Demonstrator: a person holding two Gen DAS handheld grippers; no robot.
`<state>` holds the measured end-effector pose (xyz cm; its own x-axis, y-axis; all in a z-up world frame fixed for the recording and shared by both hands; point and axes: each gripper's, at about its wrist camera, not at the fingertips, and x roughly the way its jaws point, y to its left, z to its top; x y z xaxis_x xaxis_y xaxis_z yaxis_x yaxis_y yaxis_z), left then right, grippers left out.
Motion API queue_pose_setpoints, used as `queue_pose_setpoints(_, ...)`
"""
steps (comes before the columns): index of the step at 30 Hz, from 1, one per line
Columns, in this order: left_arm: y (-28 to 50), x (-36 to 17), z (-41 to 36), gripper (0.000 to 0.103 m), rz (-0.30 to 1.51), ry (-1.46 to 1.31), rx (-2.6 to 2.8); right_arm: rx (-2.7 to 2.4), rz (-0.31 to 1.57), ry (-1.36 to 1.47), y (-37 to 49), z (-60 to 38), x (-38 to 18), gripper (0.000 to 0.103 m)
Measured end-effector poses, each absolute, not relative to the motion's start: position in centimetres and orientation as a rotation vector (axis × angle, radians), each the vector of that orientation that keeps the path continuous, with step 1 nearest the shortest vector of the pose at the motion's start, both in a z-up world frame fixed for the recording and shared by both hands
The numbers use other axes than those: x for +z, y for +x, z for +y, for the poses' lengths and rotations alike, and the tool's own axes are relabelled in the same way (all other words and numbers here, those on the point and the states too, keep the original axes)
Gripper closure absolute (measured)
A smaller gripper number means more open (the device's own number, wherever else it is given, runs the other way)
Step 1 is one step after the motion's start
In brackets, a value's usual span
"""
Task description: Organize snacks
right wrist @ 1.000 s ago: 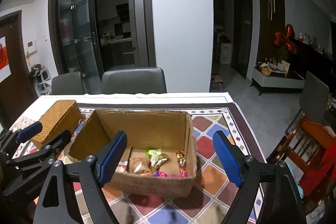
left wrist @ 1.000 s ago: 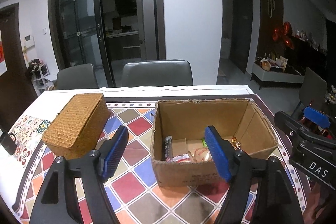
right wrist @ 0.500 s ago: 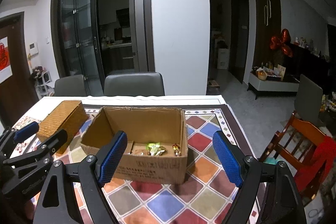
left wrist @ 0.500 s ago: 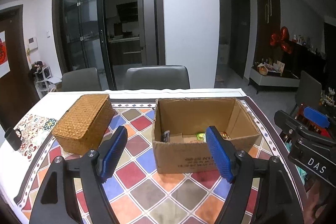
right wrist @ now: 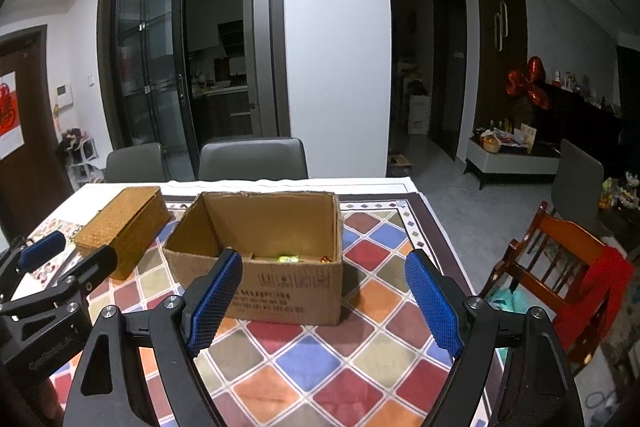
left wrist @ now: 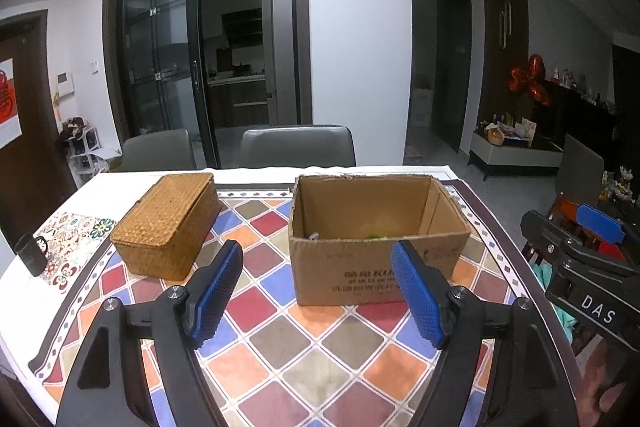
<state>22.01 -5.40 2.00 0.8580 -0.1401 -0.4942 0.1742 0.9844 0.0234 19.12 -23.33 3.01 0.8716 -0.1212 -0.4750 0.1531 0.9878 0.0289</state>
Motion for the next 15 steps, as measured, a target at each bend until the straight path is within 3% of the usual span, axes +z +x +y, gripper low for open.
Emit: queue_pose_setpoints(15, 16.8, 0.7, -4.4, 0.026, 0.531, 0.066, -0.176, -0.149, 0.505, 0.066, 14.3, -22.3, 2.1, 0.019)
